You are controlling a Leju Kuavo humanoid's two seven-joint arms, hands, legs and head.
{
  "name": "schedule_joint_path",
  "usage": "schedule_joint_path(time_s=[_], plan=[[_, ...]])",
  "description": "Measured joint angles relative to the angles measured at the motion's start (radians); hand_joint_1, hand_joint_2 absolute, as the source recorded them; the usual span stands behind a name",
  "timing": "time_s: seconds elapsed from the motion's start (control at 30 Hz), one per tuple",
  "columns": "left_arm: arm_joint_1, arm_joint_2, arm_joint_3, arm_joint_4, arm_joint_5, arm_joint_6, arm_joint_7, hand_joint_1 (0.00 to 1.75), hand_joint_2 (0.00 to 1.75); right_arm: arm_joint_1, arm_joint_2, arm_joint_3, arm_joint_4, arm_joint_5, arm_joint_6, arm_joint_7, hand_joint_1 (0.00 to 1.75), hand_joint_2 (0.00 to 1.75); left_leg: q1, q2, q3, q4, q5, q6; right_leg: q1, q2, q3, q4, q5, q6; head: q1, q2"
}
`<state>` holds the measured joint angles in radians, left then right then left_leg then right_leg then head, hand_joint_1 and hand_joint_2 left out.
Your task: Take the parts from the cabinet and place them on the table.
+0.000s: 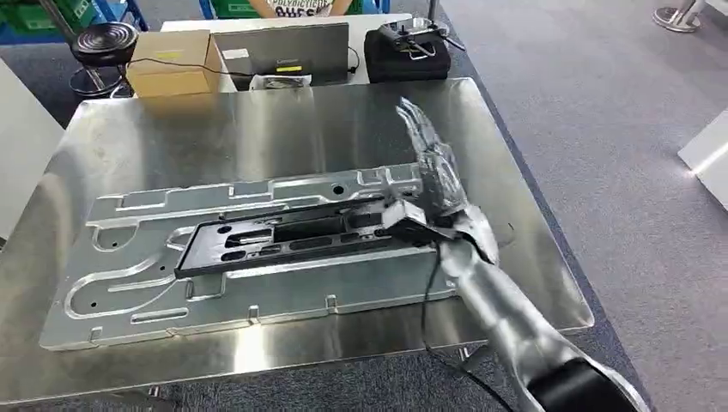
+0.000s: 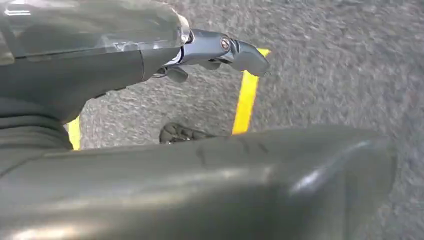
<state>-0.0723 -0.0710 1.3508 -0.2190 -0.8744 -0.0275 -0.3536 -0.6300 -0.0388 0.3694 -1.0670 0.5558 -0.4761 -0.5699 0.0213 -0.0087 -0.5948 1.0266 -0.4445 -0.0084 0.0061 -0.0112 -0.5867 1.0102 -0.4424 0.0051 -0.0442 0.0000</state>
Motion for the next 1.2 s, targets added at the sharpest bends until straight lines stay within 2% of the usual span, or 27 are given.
schedule_joint_path(time_s=[0.07,0.1,0.17,0.23,0.27,0.3,0.33,0.4,0.43,0.47,0.57,0.6,0.63,0.67,0.73,0.77,0.8,0.83,0.9,0.93,0.97,1.0,1.07,1.1,1.13,1.17,1.2], plan=[[-0.002,0.0,0.012,0.0,0.014,0.006,-0.001,0.0,0.0,0.082,-0.039,-0.049,-0.108,0.014,-0.014,0.008,0.0,0.0,-0.002,0.002,0.004,-0.006,0.002,0.017,-0.004,0.002,0.001,-0.004,-0.002,0.013,0.0,0.0],[-0.004,0.0,0.017,0.0,0.021,0.01,-0.003,0.0,0.0,0.137,-0.067,-0.078,-0.167,0.017,-0.028,0.015,0.0,0.0,0.0,0.004,0.007,-0.011,0.005,0.024,-0.009,0.008,0.003,0.008,-0.014,0.022,0.0,0.0],[-0.006,-0.001,0.026,0.0,0.027,0.016,-0.008,0.0,0.0,0.308,-0.118,-0.165,-0.311,-0.006,-0.07,0.001,0.0,0.0,0.0,-0.002,0.01,-0.013,0.009,0.042,-0.012,0.01,-0.042,0.114,-0.083,0.032,0.0,0.0],[0.003,-0.002,0.034,0.0,0.023,0.017,-0.015,0.0,0.0,0.512,-0.132,-0.292,-0.43,-0.042,-0.065,-0.054,0.0,0.0,0.0,-0.019,0.009,-0.013,0.008,0.044,-0.013,0.011,-0.111,0.267,-0.159,0.037,0.0,0.0],[0.01,-0.002,0.034,0.0,0.021,0.016,-0.018,0.0,0.0,0.598,-0.13,-0.354,-0.471,-0.049,-0.046,-0.081,0.0,0.0,-0.001,-0.023,0.008,-0.012,0.008,0.043,-0.014,0.011,-0.129,0.3,-0.167,0.037,0.0,0.0],[0.019,-0.002,0.035,0.0,0.016,0.016,-0.019,0.0,0.0,0.676,-0.115,-0.417,-0.517,-0.045,-0.025,-0.084,0.0,0.0,-0.003,-0.024,0.007,-0.011,0.007,0.042,-0.014,0.012,-0.127,0.288,-0.151,0.035,0.0,0.0],[0.024,-0.002,0.035,0.0,0.011,0.014,-0.022,0.0,0.0,0.725,-0.099,-0.461,-0.551,-0.035,-0.01,-0.084,0.0,0.0,-0.005,-0.019,0.006,-0.011,0.006,0.04,-0.013,0.012,-0.103,0.235,-0.119,0.031,0.0,0.0],[0.019,-0.002,0.034,0.0,-0.002,0.005,-0.027,0.0,0.0,0.802,-0.061,-0.538,-0.612,-0.012,0.017,-0.084,0.0,0.0,-0.008,-0.008,0.006,-0.011,0.006,0.039,-0.011,0.01,0.002,0.045,-0.041,0.019,0.0,0.0],[0.013,-0.002,0.034,0.0,-0.004,0.001,-0.029,0.0,0.0,0.826,-0.05,-0.562,-0.631,-0.006,0.021,-0.084,0.0,0.0,-0.009,-0.005,0.007,-0.01,0.006,0.036,-0.009,0.008,0.029,-0.011,-0.037,0.013,0.0,0.0],[0.012,-0.002,0.033,0.0,-0.009,-0.002,-0.032,0.0,0.0,0.849,-0.034,-0.592,-0.651,-0.003,0.026,-0.084,0.0,0.0,-0.015,-0.005,0.008,-0.011,0.005,0.028,-0.003,0.011,0.029,-0.009,-0.023,0.01,0.0,0.0],[0.01,0.0,0.032,0.0,-0.019,-0.008,-0.035,0.0,0.0,0.884,-0.005,-0.646,-0.684,0.02,0.056,-0.082,0.0,0.0,-0.013,0.001,0.012,-0.019,0.014,0.009,0.0,0.018,0.025,-0.008,-0.013,-0.004,0.0,0.0],[0.01,0.002,0.031,-0.001,-0.022,-0.012,-0.036,0.0,0.0,0.894,0.009,-0.66,-0.696,0.028,0.069,-0.082,0.0,0.0,-0.017,0.003,0.008,-0.014,0.011,0.003,-0.012,0.017,0.024,-0.024,0.001,-0.012,0.0,0.0],[0.01,0.003,0.031,-0.001,-0.024,-0.015,-0.038,0.0,0.0,0.901,0.022,-0.671,-0.703,0.032,0.079,-0.082,0.0,0.0,-0.012,0.003,0.002,0.002,-0.016,-0.001,-0.012,0.014,0.022,-0.028,0.009,-0.017,0.0,0.0],[0.01,0.003,0.029,-0.001,-0.03,-0.02,-0.039,0.0,0.0,0.911,0.04,-0.686,-0.712,0.038,0.093,-0.082,0.0,0.0,-0.013,0.003,-0.017,0.061,-0.078,-0.004,-0.012,0.012,0.013,-0.028,0.016,-0.025,0.0,0.0],[0.01,0.005,0.024,-0.001,-0.032,-0.024,-0.04,0.0,0.0,0.928,0.068,-0.71,-0.716,0.044,0.108,-0.083,0.0,0.0,-0.01,0.003,-0.068,0.22,-0.18,-0.011,-0.009,0.01,-0.009,-0.027,0.03,-0.028,0.0,0.0],[0.01,0.005,0.022,-0.001,-0.034,-0.026,-0.041,0.0,0.0,0.933,0.08,-0.722,-0.716,0.047,0.117,-0.084,0.0,0.0,-0.01,0.003,-0.079,0.277,-0.208,-0.013,-0.009,0.01,-0.021,-0.025,0.039,-0.027,0.0,0.0],[0.01,0.008,0.02,-0.001,-0.034,-0.025,-0.041,0.0,0.0,0.935,0.095,-0.736,-0.716,0.049,0.127,-0.085,0.0,0.0,-0.01,0.003,-0.064,0.284,-0.208,-0.015,-0.009,0.01,-0.036,-0.022,0.048,-0.026,0.0,0.0],[0.01,0.011,0.017,-0.001,-0.037,-0.025,-0.041,0.0,0.0,0.937,0.105,-0.748,-0.716,0.052,0.131,-0.085,0.0,0.0,-0.01,0.003,-0.023,0.237,-0.19,-0.015,-0.009,0.01,-0.047,-0.019,0.056,-0.025,0.0,0.0],[0.007,0.015,0.014,-0.002,-0.038,-0.024,-0.042,0.0,0.0,0.94,0.122,-0.764,-0.718,0.055,0.134,-0.085,0.0,0.0,-0.01,0.003,0.106,0.051,-0.132,-0.01,-0.01,0.012,-0.07,-0.01,0.07,-0.019,0.0,0.0],[0.003,0.016,0.013,-0.002,-0.039,-0.024,-0.042,0.0,0.0,0.94,0.128,-0.771,-0.72,0.055,0.134,-0.085,0.0,0.0,-0.01,0.003,0.172,-0.044,-0.125,-0.005,-0.01,0.013,-0.077,-0.002,0.077,-0.014,0.0,0.0],[-0.001,0.017,0.012,-0.002,-0.039,-0.024,-0.042,0.0,0.0,0.945,0.131,-0.778,-0.724,0.055,0.134,-0.085,0.0,0.0,-0.019,0.001,0.16,-0.047,-0.12,0.005,-0.003,0.013,-0.08,0.0,0.083,-0.006,0.0,0.0],[-0.002,0.018,0.011,-0.002,-0.04,-0.024,-0.044,0.0,0.0,0.944,0.134,-0.784,-0.729,0.06,0.135,-0.085,0.0,0.0,-0.016,0.0,0.158,-0.045,-0.111,0.014,-0.004,0.013,-0.079,-0.001,0.089,0.0,0.0,0.0],[0.002,0.019,0.01,-0.002,-0.041,-0.025,-0.044,0.0,0.0,0.945,0.143,-0.799,-0.729,0.073,0.146,-0.084,0.0,0.0,-0.025,0.002,0.154,-0.043,-0.099,0.027,-0.01,0.014,-0.076,-0.013,0.108,0.012,0.0,0.0],[0.004,0.018,0.01,-0.002,-0.041,-0.026,-0.044,0.0,0.0,0.946,0.146,-0.808,-0.727,0.084,0.152,-0.083,0.0,0.0,-0.018,0.004,0.142,-0.05,-0.081,0.033,-0.01,0.017,-0.081,-0.015,0.12,0.017,0.0,0.0],[-0.001,0.018,0.01,-0.002,-0.042,-0.026,-0.043,0.0,0.0,0.946,0.151,-0.818,-0.722,0.096,0.156,-0.083,0.0,0.0,-0.015,0.012,0.131,-0.05,-0.068,0.038,-0.014,0.017,-0.093,-0.004,0.09,0.022,0.0,0.0],[-0.001,0.019,0.009,-0.002,-0.044,-0.026,-0.043,0.0,0.0,0.943,0.156,-0.833,-0.713,0.108,0.166,-0.081,0.0,0.0,-0.014,0.012,0.115,-0.05,-0.055,0.046,-0.015,0.016,-0.107,0.042,0.015,0.029,0.0,0.0],[-0.001,0.019,0.008,-0.002,-0.044,-0.026,-0.043,0.0,0.0,0.935,0.159,-0.848,-0.696,0.121,0.177,-0.078,0.0,0.0,-0.014,0.015,0.102,-0.05,-0.046,0.047,-0.018,0.016,-0.122,0.108,-0.054,0.035,0.0,0.0]])
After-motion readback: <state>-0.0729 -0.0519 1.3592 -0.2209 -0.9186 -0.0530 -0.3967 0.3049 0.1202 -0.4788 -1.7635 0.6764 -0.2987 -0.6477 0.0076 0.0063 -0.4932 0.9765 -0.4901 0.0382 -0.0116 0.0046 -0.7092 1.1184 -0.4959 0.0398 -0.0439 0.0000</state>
